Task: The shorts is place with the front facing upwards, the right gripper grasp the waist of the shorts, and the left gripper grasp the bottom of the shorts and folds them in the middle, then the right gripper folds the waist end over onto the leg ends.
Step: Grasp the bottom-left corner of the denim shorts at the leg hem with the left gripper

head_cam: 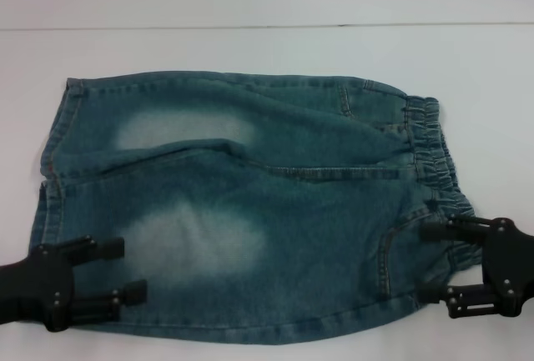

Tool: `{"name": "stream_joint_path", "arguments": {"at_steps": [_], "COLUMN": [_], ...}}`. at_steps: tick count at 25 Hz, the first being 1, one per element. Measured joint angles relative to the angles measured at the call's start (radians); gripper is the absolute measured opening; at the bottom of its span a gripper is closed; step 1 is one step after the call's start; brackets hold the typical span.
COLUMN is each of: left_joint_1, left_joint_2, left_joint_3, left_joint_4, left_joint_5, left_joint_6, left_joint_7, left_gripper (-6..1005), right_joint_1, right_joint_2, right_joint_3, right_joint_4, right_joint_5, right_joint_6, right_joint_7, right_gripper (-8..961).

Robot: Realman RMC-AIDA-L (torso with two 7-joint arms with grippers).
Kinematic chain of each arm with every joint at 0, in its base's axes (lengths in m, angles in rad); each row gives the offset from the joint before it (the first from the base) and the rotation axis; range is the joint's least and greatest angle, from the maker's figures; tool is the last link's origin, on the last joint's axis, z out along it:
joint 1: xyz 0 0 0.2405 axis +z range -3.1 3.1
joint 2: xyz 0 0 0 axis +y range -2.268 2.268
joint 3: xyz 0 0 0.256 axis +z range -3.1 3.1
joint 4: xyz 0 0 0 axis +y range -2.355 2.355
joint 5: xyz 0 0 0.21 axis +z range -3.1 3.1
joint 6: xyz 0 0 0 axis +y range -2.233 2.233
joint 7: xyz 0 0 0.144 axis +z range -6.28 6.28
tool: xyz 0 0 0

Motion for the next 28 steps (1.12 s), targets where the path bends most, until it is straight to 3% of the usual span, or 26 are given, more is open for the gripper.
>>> {"name": "stream_joint_path", "arguments": {"at_steps": [7,12,17,21,25,28], "left_joint_1": [-0.006,-0.007,-0.005,0.018,0.031,0.033], "left_joint_2": [0.000,0.002,0.010,0.023,0.047,0.049], "left_joint_3": [0.008,0.007,-0.009,-0.096,-0.187,-0.209], "left_joint_4": [-0.006,-0.001,0.088,0.204,0.223,0.226], "left_joint_5": [0.025,0.036,0.093,0.126,0.172,0.231], "left_joint_6": [-0.008,-0.002,0.020,0.077,0.077,0.046], "left_joint_7": [-0.003,-0.022,-0.114,-0.176,-0.177,-0.173], "left_gripper": [898,898,898,899,899,898], "right_joint_1": [0.023,0.036,0.041,0.044,0.055,0.060], "right_joint_2": [0.019,0.020,0.020,0.022,0.029,0.032], "right_joint_3": [-0.002,-0.003,-0.003,-0.001,-0.004,-0.004], "right_joint_4": [-0.008,-0.008,-0.002,-0.002,-0.002,-0.002], "right_joint_5": [-0.030,-0.041,-0.041,-0.040,-0.048,-0.054], "right_joint_6": [0.003,-0.001,0.005,0.003,0.004,0.004], "right_joint_7": [0.004,0.006,0.006,0.005,0.006,0.007], "right_gripper": [942,940,941,941,941,941]}}
